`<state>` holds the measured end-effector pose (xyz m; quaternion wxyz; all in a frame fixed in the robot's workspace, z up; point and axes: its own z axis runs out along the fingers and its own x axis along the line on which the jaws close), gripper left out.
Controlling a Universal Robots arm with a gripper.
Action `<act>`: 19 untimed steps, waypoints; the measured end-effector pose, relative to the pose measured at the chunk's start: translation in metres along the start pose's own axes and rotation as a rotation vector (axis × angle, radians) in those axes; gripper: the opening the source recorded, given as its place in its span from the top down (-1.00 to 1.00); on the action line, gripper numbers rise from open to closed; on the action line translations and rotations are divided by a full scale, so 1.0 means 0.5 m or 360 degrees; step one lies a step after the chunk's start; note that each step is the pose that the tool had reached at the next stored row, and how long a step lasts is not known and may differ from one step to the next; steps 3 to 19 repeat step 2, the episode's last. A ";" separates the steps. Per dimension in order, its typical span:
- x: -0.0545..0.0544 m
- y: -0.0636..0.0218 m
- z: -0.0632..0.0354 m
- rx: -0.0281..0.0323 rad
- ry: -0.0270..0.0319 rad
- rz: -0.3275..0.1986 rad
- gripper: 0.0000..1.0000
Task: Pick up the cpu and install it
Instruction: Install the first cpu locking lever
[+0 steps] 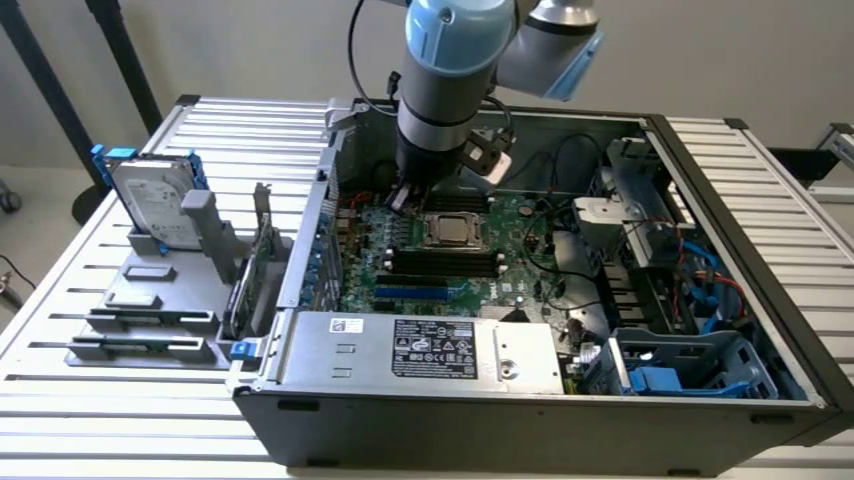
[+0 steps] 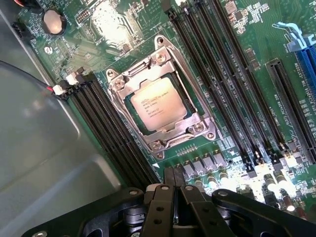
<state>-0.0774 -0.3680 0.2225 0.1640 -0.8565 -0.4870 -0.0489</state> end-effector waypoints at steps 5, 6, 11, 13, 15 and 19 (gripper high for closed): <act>0.000 0.000 0.000 0.00000 0.00000 0.0000 0.79; 0.000 0.000 0.000 0.00000 0.00000 0.0000 0.79; 0.000 0.000 0.000 0.00000 0.00000 0.0000 0.79; 0.000 0.000 0.000 0.00000 0.00000 0.0000 0.79; 0.000 0.000 0.000 0.00000 0.00000 0.0000 0.79; 0.000 0.000 0.000 0.00000 0.00000 0.0000 0.79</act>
